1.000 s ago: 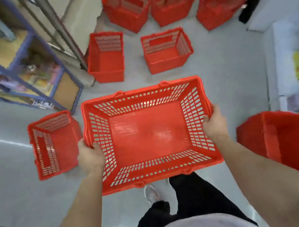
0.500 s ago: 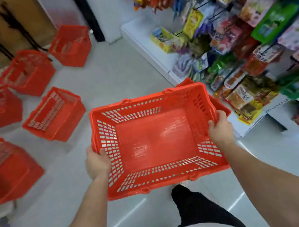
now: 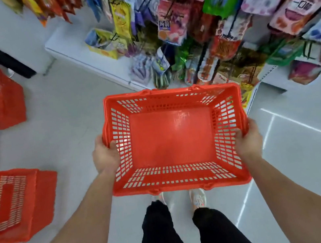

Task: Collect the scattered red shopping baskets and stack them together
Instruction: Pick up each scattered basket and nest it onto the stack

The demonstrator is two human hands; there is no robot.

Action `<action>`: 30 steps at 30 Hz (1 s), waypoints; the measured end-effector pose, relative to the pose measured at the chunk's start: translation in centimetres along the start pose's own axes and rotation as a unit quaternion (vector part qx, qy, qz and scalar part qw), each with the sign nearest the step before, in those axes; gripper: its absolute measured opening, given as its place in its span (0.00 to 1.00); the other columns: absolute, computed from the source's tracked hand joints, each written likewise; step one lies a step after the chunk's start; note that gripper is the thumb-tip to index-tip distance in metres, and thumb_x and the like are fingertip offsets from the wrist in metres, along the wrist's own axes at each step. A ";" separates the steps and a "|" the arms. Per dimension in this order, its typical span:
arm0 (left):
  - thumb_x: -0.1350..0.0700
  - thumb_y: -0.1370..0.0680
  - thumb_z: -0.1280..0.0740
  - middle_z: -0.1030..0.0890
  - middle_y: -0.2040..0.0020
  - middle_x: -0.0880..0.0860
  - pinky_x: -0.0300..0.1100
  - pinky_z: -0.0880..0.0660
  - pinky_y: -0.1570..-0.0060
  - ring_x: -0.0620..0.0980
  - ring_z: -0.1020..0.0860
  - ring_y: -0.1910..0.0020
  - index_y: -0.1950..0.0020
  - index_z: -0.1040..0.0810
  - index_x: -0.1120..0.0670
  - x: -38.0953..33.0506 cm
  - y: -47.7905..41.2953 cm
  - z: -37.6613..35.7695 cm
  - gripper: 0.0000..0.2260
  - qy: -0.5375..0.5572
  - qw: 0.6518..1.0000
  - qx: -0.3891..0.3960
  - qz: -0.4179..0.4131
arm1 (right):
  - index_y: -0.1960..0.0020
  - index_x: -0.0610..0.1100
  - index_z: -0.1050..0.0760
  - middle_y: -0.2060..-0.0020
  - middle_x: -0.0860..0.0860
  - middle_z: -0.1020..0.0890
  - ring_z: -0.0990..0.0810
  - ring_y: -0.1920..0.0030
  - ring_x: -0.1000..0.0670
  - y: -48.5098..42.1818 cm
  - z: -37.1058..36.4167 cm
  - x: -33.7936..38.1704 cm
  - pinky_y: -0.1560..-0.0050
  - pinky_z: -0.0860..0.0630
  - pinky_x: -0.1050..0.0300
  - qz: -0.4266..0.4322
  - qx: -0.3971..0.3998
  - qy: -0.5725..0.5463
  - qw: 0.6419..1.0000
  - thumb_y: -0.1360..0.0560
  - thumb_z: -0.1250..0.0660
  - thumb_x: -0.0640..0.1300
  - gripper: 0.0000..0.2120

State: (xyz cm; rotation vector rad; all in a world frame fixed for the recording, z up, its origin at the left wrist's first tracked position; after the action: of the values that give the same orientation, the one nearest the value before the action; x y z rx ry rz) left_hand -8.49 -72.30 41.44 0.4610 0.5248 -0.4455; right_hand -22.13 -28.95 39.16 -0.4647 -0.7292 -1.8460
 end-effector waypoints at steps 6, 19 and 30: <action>0.55 0.20 0.34 0.17 0.44 0.59 0.52 0.24 0.45 0.62 0.19 0.48 0.37 0.25 0.56 -3.8 -10.3 -9.7 0.12 -0.031 0.994 0.049 -0.094 | 0.31 0.44 0.32 0.48 0.36 0.18 0.20 0.49 0.33 -5.0 -6.1 -4.1 0.48 0.24 0.42 -0.071 -0.058 -0.024 0.995 0.22 0.37 0.42 0.20; 0.53 0.20 0.35 0.18 0.42 0.58 0.50 0.26 0.44 0.62 0.19 0.45 0.32 0.28 0.52 -3.8 -22.4 -24.2 0.17 -0.105 0.972 0.154 -0.143 | 0.32 0.43 0.32 0.46 0.38 0.18 0.21 0.48 0.33 -10.5 -16.3 -9.7 0.49 0.26 0.46 -0.141 -0.068 -0.015 0.988 0.22 0.39 0.40 0.18; 0.41 0.24 0.31 0.36 0.22 0.56 0.51 0.36 0.27 0.57 0.35 0.25 0.19 0.44 0.51 -3.0 -18.9 -22.9 0.39 -0.157 0.952 0.214 -0.153 | 0.23 0.45 0.42 0.31 0.43 0.30 0.32 0.32 0.39 -10.6 -16.6 -4.3 0.40 0.28 0.41 -0.064 0.082 0.184 0.977 0.23 0.35 0.59 0.35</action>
State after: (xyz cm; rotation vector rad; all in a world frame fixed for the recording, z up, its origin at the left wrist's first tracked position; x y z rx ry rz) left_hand -28.90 -74.75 19.87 0.7128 0.1857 -0.9250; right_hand -30.03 -34.34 21.39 0.0352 -0.6595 -1.9009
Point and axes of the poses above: each hand's wrist, its own y-axis away from the middle knuckle, its own z-axis out of the back of the hand, x = y × z, the point moved 5 cm from there along -y, towards the middle knuckle
